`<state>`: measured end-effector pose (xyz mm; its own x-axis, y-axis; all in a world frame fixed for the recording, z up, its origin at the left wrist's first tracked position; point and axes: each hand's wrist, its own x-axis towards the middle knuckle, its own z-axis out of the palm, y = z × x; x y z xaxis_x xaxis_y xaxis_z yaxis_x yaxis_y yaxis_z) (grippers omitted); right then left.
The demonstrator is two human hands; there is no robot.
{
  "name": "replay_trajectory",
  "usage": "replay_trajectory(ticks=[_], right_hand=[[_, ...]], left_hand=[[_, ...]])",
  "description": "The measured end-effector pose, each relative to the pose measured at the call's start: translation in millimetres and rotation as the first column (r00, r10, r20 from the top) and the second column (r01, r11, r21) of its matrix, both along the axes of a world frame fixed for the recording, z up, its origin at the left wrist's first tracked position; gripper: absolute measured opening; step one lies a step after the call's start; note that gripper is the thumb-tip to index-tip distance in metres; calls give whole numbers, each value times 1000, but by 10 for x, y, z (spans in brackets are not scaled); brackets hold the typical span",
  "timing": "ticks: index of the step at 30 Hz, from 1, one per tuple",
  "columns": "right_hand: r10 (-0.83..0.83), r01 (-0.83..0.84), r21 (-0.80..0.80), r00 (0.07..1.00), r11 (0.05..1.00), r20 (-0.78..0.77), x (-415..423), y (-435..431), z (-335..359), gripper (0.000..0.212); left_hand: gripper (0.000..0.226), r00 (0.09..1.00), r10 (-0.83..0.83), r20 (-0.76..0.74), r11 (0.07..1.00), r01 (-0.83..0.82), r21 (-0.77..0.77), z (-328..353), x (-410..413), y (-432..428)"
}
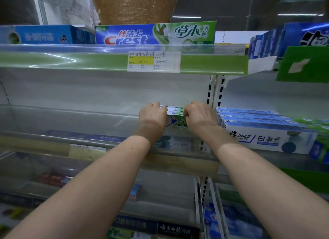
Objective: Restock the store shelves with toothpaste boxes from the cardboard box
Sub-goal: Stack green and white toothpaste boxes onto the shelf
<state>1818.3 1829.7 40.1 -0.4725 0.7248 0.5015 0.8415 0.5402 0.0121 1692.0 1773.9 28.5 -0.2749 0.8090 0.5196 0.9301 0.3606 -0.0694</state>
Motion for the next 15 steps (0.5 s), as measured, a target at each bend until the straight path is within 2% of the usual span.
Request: replay_trajectory(ticks=[10,13,15], right_hand=[[-33,33,13,999,999,17,-46,-36,0,26],[-76,79,-59,996,995,43,-96,-98,85,29],[-45,44,-110,999,993,-9,-128,-168,149,28]], left_hand=[[34,1000,-23,-12,999,24,43,-70,-45,34],[35,991,-94,93,994,88,66,-40,-82,-39],[38,965,-158,211,983,133,125,-26,-151,-110]])
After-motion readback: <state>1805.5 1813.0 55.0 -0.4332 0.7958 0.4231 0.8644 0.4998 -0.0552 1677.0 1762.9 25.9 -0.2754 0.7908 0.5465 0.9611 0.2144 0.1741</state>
